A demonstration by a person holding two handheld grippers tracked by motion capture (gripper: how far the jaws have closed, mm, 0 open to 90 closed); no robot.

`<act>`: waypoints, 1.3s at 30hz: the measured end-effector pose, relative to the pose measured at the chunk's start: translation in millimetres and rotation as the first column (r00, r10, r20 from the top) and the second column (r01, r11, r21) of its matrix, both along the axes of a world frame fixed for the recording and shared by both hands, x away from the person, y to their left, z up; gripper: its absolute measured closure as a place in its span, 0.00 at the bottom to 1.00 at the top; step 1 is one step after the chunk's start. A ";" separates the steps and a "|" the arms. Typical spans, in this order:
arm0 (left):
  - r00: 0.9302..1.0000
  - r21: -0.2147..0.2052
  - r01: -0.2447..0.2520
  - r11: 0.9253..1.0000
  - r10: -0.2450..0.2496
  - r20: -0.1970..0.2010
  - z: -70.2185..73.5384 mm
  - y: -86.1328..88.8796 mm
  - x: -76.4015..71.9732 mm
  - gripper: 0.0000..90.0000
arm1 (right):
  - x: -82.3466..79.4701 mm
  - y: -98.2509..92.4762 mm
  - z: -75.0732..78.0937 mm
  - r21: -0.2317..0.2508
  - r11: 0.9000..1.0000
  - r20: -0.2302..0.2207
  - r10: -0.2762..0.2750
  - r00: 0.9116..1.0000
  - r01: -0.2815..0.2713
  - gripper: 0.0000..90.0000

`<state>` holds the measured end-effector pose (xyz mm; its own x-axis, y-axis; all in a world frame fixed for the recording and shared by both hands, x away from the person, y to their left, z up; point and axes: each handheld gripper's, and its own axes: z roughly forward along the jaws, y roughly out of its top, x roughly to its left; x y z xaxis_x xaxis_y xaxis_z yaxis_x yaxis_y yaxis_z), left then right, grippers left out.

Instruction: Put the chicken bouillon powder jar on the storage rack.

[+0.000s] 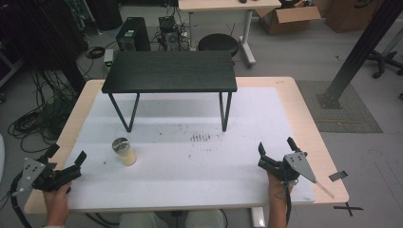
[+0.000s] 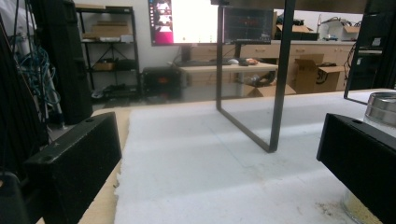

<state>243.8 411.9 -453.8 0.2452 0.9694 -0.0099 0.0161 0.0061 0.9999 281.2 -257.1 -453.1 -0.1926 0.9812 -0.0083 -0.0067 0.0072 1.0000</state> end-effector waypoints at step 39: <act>1.000 -0.095 0.000 0.995 -0.002 -0.021 16.6 10.9 -11.8 0.00 | 0.4 -0.1 0.1 0.003 1.000 -0.004 -0.003 1.000 0.003 0.01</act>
